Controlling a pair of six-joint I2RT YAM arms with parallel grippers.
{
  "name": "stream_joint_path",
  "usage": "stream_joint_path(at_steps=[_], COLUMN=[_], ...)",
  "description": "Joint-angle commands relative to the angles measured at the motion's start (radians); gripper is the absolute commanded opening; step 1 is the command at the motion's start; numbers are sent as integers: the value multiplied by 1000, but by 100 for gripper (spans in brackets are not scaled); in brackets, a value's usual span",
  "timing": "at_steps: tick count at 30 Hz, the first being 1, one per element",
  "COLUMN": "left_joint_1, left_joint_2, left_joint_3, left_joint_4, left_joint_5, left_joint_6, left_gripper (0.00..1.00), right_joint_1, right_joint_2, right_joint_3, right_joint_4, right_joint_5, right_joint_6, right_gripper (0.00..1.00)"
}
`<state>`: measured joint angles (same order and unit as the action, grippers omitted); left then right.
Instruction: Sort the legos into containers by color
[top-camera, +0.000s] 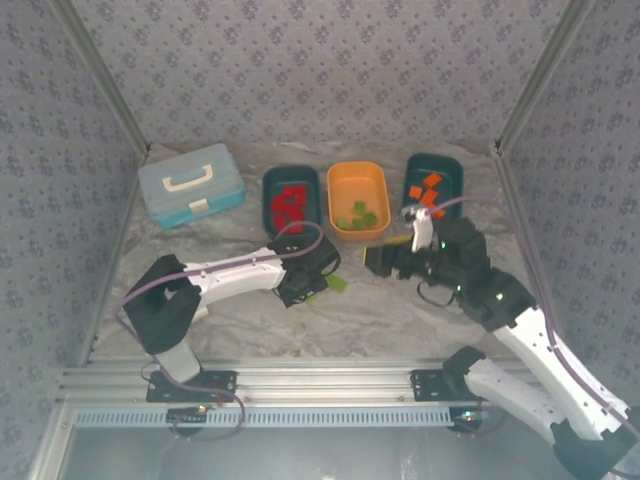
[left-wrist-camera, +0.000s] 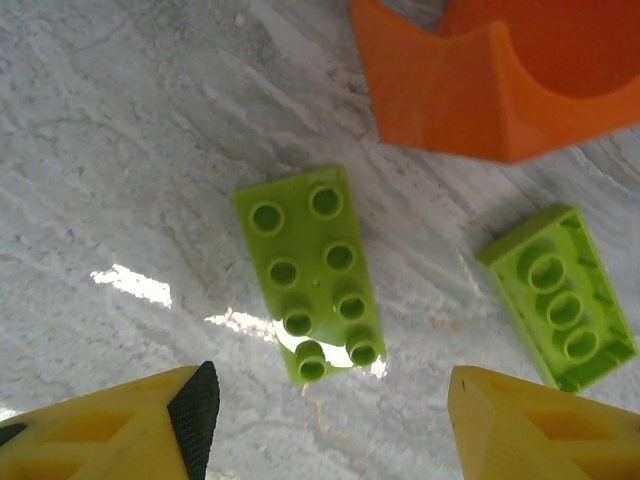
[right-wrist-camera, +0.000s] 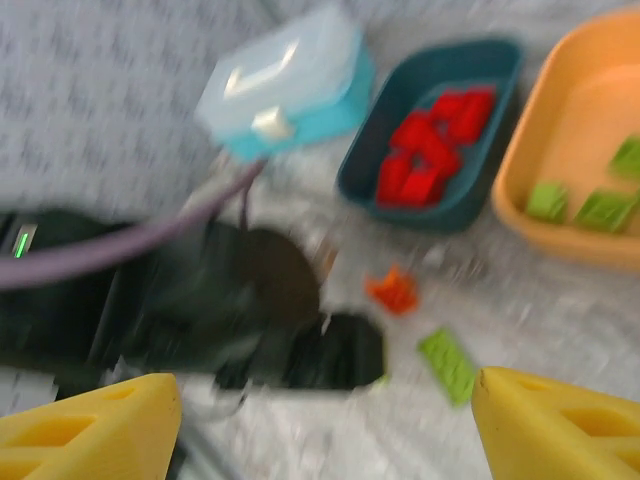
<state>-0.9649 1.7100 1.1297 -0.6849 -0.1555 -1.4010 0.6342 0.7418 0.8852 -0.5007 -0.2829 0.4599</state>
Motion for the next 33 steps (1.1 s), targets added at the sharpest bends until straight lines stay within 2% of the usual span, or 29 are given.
stream_joint_path(at_steps=[1,6,17,27,33], left_joint_1=[-6,-6,-5,-7,-58], left_joint_2=[57,98,152,184,55], left_joint_3=[63,55,45,65,92], left_joint_4=[-53,-42,-39,-78,-193], left_joint_5=[-38,-47,-49,-57,-190], left_joint_6=[-59,-89,-106,-119,-115], left_gripper=[64,63,61,34,29], right_joint_1=[77,158,160,161,162], right_joint_2=[-77,-134,-145,-146,-144], right_joint_3=[-24,-24,-5,-11,-15], right_joint_4=[-84,-122,-114,-105,-104], right_joint_5=[-36,34,38,51,37], right_joint_6=[33,40,47,65,57], right_gripper=[79,80,80,80,80])
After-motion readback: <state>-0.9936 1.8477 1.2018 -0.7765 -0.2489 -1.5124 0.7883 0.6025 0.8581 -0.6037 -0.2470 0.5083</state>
